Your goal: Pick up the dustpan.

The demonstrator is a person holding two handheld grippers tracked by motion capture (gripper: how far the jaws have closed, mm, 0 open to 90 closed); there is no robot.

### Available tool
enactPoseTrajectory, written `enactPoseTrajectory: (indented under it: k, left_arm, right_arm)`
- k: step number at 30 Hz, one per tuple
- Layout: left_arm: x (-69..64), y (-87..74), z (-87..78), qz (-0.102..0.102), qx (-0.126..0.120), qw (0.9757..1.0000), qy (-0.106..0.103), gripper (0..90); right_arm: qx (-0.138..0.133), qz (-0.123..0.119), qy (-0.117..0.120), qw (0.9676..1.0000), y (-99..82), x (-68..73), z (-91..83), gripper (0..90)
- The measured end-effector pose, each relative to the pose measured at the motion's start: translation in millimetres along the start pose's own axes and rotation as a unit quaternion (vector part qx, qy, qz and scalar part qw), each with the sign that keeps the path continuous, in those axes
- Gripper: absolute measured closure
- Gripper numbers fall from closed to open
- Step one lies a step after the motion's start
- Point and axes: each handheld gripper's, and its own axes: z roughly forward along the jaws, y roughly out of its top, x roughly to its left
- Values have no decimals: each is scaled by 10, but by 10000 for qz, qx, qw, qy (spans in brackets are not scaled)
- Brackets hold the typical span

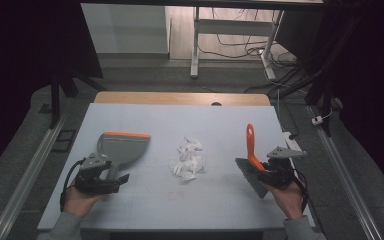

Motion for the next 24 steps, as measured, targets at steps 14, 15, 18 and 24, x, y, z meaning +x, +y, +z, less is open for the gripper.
enactPoseTrajectory:
  k: [14,15,18,24]
  left_arm:
    - [-65,84,-20,119,53,9999,30,171]
    - [-64,93,-22,129,75,9999,45,171]
    - [-66,130,-33,144,174,9997,93,174]
    - [-42,236,-60,-53,355,9986,382,187]
  right_arm:
    - [-16,2,-35,10000,-3,-2,-6,703]
    - [-13,2,-38,10000,-3,-2,-5,703]
    - [-9,0,-41,10000,-3,-2,-3,703]
    - [-31,3,-54,10000,1,1,-13,703]
